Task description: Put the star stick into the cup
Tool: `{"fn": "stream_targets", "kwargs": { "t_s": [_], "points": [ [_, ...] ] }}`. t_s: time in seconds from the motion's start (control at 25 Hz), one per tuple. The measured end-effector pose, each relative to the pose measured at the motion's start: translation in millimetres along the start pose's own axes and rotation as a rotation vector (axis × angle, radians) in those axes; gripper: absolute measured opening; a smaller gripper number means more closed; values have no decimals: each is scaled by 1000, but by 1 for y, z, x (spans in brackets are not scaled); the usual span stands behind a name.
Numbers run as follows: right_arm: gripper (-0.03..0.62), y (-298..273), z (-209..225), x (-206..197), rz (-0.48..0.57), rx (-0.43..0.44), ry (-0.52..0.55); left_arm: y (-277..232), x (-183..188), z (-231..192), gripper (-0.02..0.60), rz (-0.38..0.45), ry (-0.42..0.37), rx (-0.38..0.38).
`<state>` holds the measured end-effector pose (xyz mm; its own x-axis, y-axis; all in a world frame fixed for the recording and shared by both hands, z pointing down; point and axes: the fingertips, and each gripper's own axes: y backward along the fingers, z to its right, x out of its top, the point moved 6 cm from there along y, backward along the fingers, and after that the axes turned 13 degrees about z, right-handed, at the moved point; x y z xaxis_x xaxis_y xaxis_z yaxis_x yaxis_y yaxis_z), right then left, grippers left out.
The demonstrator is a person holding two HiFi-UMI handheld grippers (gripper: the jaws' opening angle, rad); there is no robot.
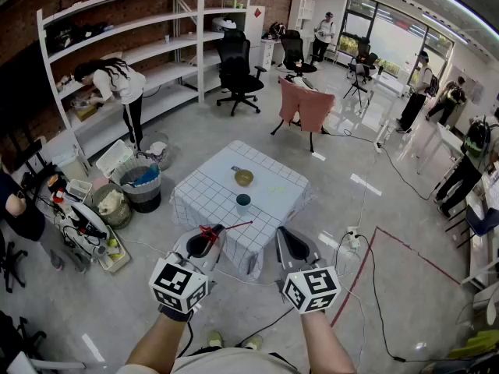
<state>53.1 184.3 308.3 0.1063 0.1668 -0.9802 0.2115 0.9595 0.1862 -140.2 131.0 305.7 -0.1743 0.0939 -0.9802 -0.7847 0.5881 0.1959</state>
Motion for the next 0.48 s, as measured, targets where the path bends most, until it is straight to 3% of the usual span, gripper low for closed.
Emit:
{"fn": "stream_targets", "kwargs": {
  "t_s": [0.48],
  "points": [
    [11,1,14,10,2,12,50,-15,-5,13,23,3,-6,15]
  ]
}}
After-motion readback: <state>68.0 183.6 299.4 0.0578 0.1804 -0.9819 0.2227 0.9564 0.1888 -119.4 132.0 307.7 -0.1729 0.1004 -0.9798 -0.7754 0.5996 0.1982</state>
